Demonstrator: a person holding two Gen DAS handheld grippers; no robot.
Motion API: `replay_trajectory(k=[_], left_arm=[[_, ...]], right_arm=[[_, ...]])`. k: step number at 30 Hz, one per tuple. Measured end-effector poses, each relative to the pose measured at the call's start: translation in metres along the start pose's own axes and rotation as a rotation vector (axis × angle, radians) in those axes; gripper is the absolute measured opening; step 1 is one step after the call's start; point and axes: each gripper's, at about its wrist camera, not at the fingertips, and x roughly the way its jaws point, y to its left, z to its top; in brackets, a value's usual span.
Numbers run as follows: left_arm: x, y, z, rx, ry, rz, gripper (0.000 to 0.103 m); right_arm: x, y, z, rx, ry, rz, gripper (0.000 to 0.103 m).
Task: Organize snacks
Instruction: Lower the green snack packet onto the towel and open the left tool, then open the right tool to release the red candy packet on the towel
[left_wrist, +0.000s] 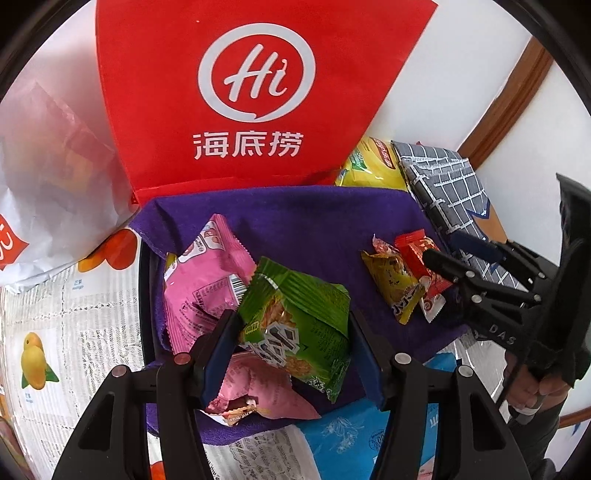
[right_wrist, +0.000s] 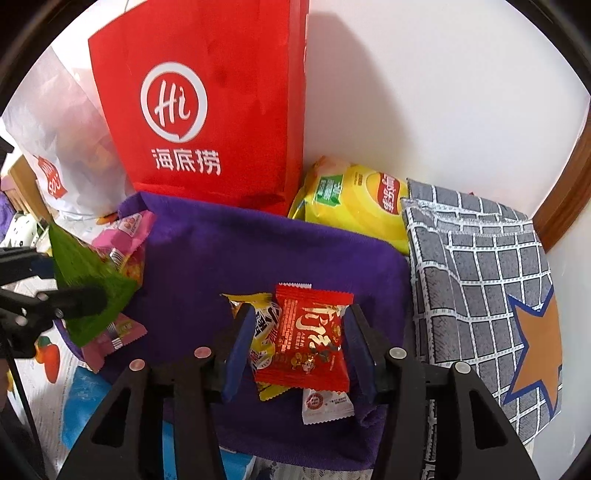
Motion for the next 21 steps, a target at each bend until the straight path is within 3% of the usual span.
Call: replay_trajectory(k=[14, 16, 21], left_arm=[[0.0036, -0.0060, -0.0006, 0.024, 0.025, 0.015, 0.061], [0.0035, -0.0065, -0.0005, 0.021, 0.024, 0.019, 0.073], [-0.0023, -0.0101, -0.0006, 0.025, 0.010, 0.024, 0.076]], right_arm=[[-0.0052, 0.0024, 0.0015, 0.000, -0.014, -0.002, 0.052], [-0.0067, 0.0030, 0.0019, -0.003, -0.017, -0.004, 0.052], [-0.0093, 0.0013, 0.0020, 0.008, -0.021, -0.015, 0.052]])
